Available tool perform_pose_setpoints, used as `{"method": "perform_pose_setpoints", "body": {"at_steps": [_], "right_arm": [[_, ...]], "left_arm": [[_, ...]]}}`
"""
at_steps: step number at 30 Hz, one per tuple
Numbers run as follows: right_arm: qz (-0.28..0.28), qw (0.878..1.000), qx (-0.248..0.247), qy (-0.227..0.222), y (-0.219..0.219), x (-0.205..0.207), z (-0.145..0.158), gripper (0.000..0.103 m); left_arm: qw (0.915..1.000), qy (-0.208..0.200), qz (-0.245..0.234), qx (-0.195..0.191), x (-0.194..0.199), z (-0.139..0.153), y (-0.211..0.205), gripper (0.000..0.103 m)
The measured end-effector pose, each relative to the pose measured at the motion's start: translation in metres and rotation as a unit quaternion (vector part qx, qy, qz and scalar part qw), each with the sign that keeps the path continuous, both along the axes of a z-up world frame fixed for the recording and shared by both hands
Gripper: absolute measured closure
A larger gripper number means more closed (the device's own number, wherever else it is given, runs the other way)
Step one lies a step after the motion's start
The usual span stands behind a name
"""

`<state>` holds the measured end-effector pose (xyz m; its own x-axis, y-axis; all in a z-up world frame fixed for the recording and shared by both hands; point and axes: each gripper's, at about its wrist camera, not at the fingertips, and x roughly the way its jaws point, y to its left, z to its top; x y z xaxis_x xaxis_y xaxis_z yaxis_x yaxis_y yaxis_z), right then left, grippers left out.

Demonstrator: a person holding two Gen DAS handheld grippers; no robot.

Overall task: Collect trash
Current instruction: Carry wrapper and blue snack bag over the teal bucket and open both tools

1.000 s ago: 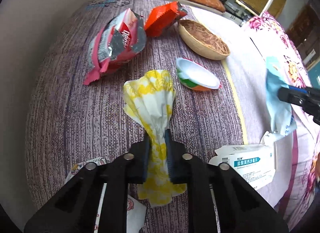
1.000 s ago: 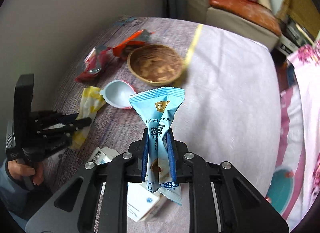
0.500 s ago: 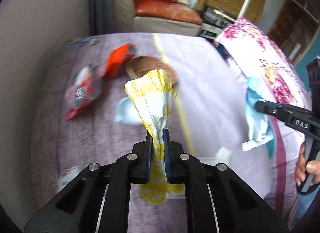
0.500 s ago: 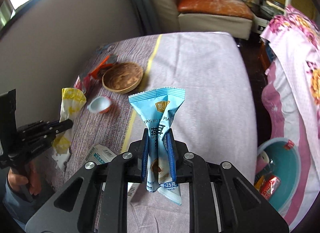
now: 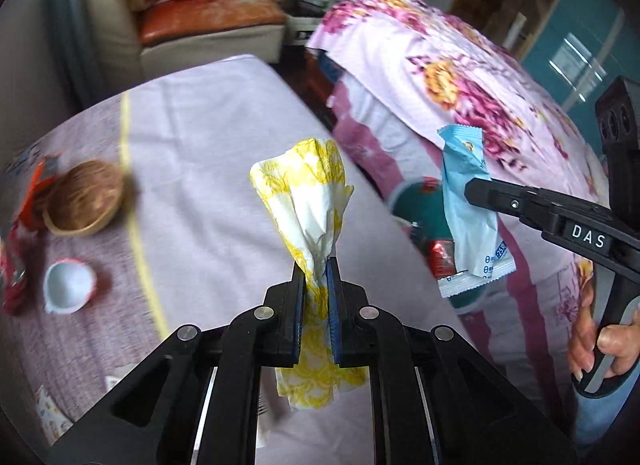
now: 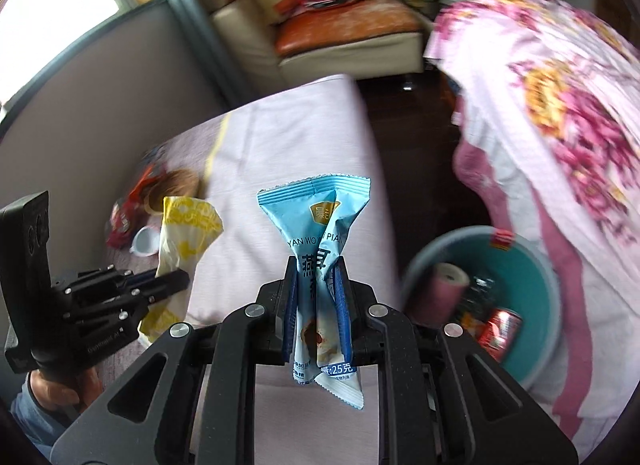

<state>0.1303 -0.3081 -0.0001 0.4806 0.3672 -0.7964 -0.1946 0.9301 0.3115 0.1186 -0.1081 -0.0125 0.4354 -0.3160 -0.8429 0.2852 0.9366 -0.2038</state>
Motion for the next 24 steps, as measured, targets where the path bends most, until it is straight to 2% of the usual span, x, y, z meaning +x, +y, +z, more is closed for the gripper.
{"method": "perform_pose_setpoints", "body": {"at_steps": [7, 12, 24], "right_arm": [[-0.058, 0.998, 0.004, 0.003, -0.066, -0.008, -0.011, 0.087], [-0.085, 0.996, 0.005, 0.01, -0.1, -0.009, -0.02, 0.087], [-0.127, 0.992, 0.008, 0.023, -0.143, -0.007, -0.036, 0.087]], "left_arm": [[0.9985, 0.019, -0.051, -0.002, 0.01, -0.015, -0.069, 0.092], [0.9968, 0.031, -0.074, 0.003, 0.015, -0.024, -0.1, 0.092], [0.9935, 0.049, -0.103, 0.006, 0.03, -0.04, -0.144, 0.092]]}}
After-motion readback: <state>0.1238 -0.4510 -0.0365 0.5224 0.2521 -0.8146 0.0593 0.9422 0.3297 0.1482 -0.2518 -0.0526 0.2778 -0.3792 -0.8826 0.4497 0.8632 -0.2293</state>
